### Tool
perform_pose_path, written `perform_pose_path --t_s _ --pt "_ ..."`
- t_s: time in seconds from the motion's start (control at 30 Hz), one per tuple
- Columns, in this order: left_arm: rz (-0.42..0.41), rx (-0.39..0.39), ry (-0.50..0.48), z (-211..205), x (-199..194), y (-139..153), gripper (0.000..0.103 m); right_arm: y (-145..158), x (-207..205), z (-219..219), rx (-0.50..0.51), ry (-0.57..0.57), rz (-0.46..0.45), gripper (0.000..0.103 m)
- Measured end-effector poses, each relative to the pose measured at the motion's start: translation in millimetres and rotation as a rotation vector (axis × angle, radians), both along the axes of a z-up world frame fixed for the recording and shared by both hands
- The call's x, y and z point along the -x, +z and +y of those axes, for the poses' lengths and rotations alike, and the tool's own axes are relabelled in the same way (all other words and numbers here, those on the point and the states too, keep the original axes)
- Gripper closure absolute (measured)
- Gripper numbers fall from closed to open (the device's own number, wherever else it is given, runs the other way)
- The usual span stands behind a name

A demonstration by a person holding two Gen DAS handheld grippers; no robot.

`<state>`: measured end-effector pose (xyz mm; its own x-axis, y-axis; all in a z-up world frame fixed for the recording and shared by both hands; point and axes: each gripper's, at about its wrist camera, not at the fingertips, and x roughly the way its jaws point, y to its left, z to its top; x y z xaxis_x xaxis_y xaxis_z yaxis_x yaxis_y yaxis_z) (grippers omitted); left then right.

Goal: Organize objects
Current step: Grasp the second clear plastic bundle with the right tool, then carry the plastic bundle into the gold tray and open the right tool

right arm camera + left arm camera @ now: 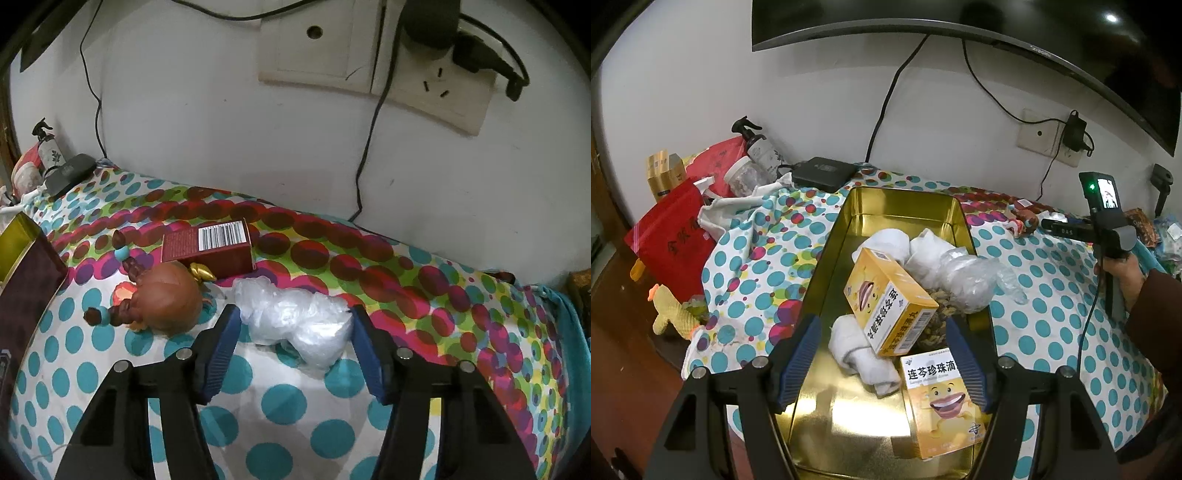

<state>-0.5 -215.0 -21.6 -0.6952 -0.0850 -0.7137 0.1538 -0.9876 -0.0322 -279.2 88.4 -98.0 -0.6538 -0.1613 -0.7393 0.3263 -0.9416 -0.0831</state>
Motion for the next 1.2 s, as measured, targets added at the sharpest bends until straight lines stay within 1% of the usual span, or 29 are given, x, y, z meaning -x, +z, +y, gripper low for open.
perform_pose_path --t_s 0.03,0.1,0.2,0.27,0.33,0.47,0.57,0.67,0.8,0.9,1.0,1.1,1.2 --pt "-0.007 -0.001 0.000 -1 1 -1 0.031 0 0 -2 -0.009 -0.002 0.006 0.048" --pt "-0.014 0.004 0.005 -1 1 -1 0.031 0 -1 -4 -0.021 -0.002 0.019 0.054" --pt "-0.013 0.004 0.010 -1 0 -1 0.031 1 -1 -7 -0.021 -0.004 0.028 0.057" --pt "-0.015 -0.001 0.017 -2 0 -1 0.031 3 -4 -8 -0.030 -0.012 0.044 0.058" --pt "-0.012 -0.010 0.024 -4 -2 0 0.031 7 -7 -8 -0.018 -0.009 0.049 0.058" --pt "-0.012 -0.016 0.027 -3 -7 3 0.031 24 -21 -6 -0.001 -0.005 0.086 0.059" --pt "-0.006 -0.026 0.028 -3 -14 6 0.031 38 -34 -5 0.029 0.003 0.097 0.059" --pt "-0.011 -0.027 0.036 -2 -19 7 0.031 53 -54 -11 0.071 0.041 0.113 0.059" --pt "-0.019 -0.063 0.046 -5 -24 7 0.031 78 -93 -35 0.123 0.151 0.136 0.059" --pt "-0.031 -0.073 0.061 -6 -25 7 0.031 91 -121 -60 0.178 0.247 0.129 0.059" --pt "-0.039 -0.068 0.068 -7 -26 8 0.031 97 -146 -92 0.210 0.337 0.111 0.059" --pt "-0.036 -0.072 0.078 -9 -30 11 0.030 101 -167 -126 0.207 0.417 0.100 0.058" --pt "-0.034 -0.059 0.090 -10 -36 13 0.028 100 -180 -154 0.202 0.470 0.085 0.058"
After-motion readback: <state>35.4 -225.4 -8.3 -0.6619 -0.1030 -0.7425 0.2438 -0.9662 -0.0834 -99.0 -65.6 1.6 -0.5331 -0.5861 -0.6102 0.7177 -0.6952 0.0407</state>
